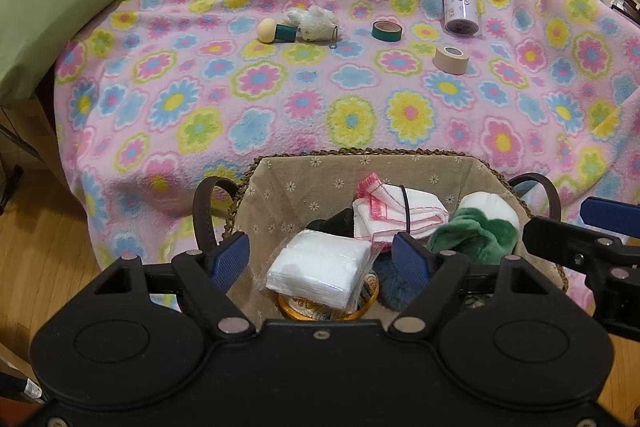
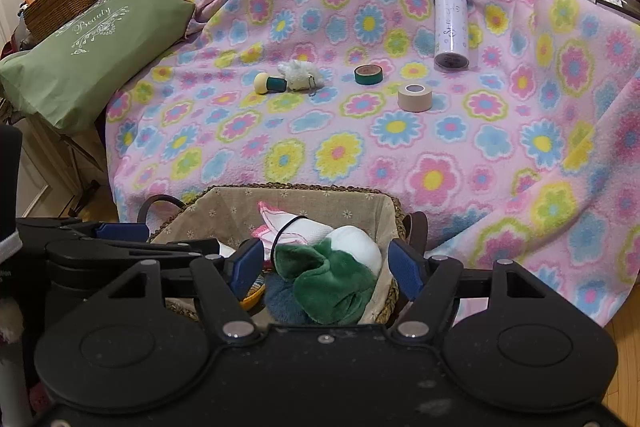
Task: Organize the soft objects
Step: 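Open both tools to drop the tissue pack and plush into the basket, then move both open tools away from the basket back over the blanket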
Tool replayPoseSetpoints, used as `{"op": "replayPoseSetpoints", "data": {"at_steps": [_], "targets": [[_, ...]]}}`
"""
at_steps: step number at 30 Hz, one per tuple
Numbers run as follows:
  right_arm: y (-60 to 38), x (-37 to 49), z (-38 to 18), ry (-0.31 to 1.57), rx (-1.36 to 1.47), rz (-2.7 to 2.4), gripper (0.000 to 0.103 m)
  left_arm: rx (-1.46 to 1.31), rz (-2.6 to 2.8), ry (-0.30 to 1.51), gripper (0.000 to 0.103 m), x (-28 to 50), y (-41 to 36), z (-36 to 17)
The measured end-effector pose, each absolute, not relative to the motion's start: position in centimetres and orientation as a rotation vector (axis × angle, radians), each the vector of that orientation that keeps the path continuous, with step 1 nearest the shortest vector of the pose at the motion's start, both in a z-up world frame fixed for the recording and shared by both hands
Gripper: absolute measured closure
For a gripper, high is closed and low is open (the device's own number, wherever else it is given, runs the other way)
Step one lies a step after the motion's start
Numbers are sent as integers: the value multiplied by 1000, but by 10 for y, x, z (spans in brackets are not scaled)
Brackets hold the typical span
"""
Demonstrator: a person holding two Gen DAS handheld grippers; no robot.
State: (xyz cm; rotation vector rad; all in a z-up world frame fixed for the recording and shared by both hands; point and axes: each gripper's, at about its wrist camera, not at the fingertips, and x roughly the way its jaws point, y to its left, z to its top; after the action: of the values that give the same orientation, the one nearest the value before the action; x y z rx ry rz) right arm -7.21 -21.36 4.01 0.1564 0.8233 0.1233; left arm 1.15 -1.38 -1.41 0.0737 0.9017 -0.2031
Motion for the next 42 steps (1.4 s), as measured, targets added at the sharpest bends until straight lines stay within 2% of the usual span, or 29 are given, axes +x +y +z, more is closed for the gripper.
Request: {"op": "replayPoseSetpoints", "data": {"at_steps": [31,33,35,42], "targets": [[-210,-64,44,803,112,118,31,63,-192,882,28,22,-7,-9],[-209,-59,46,787,92,120,30,73,-188,868,27,26,-6,-7],[-207,-53,49,770,65,118,29,91,-183,854,18,31,-5,-5],[-216,-15,54,702,19,72,27,120,-172,772,17,57,0,6]]}}
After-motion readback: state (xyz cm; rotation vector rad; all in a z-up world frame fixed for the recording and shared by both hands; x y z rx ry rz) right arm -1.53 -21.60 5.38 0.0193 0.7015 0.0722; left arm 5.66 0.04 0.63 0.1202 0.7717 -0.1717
